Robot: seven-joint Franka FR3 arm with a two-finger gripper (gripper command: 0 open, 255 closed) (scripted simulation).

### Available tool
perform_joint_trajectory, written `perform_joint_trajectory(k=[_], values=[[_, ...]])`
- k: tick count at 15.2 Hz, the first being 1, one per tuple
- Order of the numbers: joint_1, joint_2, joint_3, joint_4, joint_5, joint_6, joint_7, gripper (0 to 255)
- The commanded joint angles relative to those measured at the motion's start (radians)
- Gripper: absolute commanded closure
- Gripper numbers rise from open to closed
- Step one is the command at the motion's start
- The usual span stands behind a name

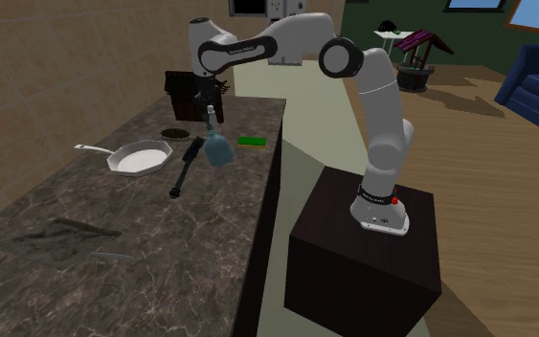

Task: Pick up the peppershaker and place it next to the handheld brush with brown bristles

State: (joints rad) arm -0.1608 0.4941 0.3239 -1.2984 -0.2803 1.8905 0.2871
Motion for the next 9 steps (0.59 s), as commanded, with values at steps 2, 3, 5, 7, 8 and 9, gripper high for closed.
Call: perform_joint_trajectory(k=[2,3,5,7,8,9], values=[[-0.002,0.004,-0.002,-0.032,-0.003,0.036,0.006,255],[-0.003,0.005,-0.002,-0.044,-0.005,0.048,0.009,255],[-0.005,0.007,-0.003,-0.067,-0.007,0.073,0.013,255],[-0.006,0.011,-0.005,-0.089,-0.01,0.098,0.018,255],[-0.007,0.013,-0.006,-0.099,-0.012,0.11,0.02,255],[-0.007,0.015,-0.006,-0.109,-0.014,0.122,0.022,255]])
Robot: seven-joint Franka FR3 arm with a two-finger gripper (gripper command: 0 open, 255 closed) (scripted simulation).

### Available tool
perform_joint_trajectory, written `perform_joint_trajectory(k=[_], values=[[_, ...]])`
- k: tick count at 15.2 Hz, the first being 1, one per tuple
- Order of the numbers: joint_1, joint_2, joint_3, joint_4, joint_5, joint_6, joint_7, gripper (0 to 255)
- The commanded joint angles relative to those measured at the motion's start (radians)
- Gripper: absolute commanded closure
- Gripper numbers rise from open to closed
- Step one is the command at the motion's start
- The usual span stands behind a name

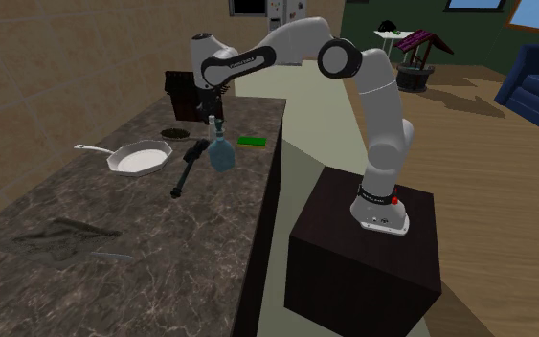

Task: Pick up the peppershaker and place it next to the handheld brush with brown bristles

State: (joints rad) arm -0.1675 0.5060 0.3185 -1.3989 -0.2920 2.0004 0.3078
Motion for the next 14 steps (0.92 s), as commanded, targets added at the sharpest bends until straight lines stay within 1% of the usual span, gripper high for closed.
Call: perform_joint_trajectory(k=[1,11,14], values=[[-0.001,0.006,-0.002,-0.018,-0.004,0.024,0.004,255],[-0.001,0.044,-0.014,-0.097,-0.027,0.138,0.03,255],[-0.001,0.044,-0.014,-0.097,-0.027,0.138,0.03,255]])
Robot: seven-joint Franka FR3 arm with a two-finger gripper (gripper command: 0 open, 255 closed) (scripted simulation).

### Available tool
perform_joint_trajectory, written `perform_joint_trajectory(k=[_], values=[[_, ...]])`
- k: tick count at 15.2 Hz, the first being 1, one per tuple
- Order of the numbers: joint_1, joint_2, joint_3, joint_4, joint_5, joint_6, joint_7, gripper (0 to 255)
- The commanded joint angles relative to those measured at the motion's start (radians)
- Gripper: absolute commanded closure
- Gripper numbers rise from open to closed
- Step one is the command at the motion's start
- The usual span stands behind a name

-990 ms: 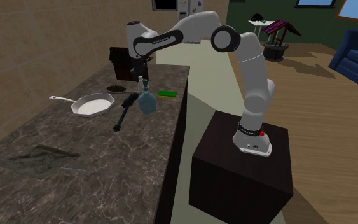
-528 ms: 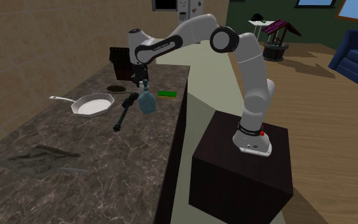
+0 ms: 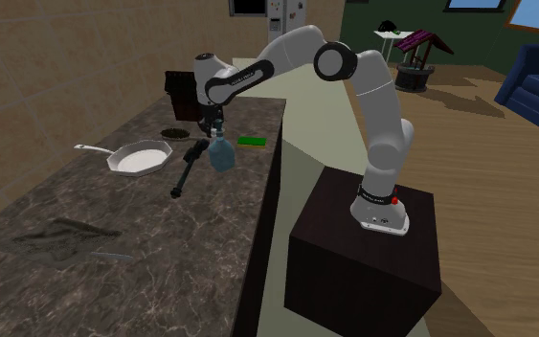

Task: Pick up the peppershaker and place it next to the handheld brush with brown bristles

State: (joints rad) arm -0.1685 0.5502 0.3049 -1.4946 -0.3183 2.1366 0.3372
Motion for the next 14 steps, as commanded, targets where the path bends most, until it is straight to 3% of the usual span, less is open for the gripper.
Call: perform_joint_trajectory(k=[1,5,6,11,14], values=[[0.0,0.0,0.0,-0.002,0.0,0.002,0.0,255],[0.0,0.0,0.0,-0.002,0.0,0.002,0.0,255],[0.0,0.0,0.0,-0.002,0.0,0.002,0.0,0],[0.0,0.0,0.0,-0.002,0.0,0.002,0.0,0],[-0.001,-0.049,0.012,0.023,0.019,-0.069,-0.011,0]])
